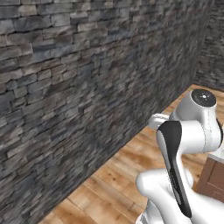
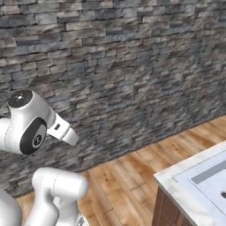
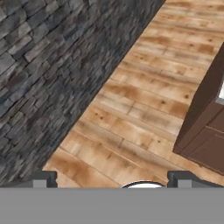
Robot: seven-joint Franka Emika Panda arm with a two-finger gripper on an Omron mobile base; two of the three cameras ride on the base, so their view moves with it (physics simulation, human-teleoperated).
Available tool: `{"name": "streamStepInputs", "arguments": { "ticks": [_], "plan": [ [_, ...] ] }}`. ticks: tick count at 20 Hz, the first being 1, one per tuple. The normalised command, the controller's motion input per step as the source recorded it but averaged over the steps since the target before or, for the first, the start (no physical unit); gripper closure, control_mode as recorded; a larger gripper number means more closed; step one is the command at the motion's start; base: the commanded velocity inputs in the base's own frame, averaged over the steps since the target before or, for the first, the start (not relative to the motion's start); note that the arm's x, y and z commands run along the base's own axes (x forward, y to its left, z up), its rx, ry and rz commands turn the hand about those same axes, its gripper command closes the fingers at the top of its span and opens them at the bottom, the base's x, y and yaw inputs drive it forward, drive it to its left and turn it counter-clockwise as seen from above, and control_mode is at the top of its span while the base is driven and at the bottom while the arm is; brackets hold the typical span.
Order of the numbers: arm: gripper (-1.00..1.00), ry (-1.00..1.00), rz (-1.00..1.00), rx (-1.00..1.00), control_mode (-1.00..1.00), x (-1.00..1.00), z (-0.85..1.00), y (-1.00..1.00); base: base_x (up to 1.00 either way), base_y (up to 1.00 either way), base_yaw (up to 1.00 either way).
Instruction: Pick the egg and butter from the fridge and place them by the bowl for mixing.
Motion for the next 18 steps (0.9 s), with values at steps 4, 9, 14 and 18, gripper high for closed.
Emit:
{"name": "streamStepInputs", "arguments": {
  "ticks": [4,9,14,18],
  "plan": [
    [-1.00,0.00,0.00,0.00,1.00,0.00,0.00,0.00,0.44,0.12,-0.46],
    [-1.00,0.00,0.00,0.00,1.00,0.00,0.00,0.00,0.51,0.11,-0.38],
    [-1.00,0.00,0.00,0.00,1.00,0.00,0.00,0.00,0.64,0.09,-0.21],
    [-1.00,0.00,0.00,0.00,1.00,0.00,0.00,0.00,0.64,0.08,-0.19]
  ]
}}
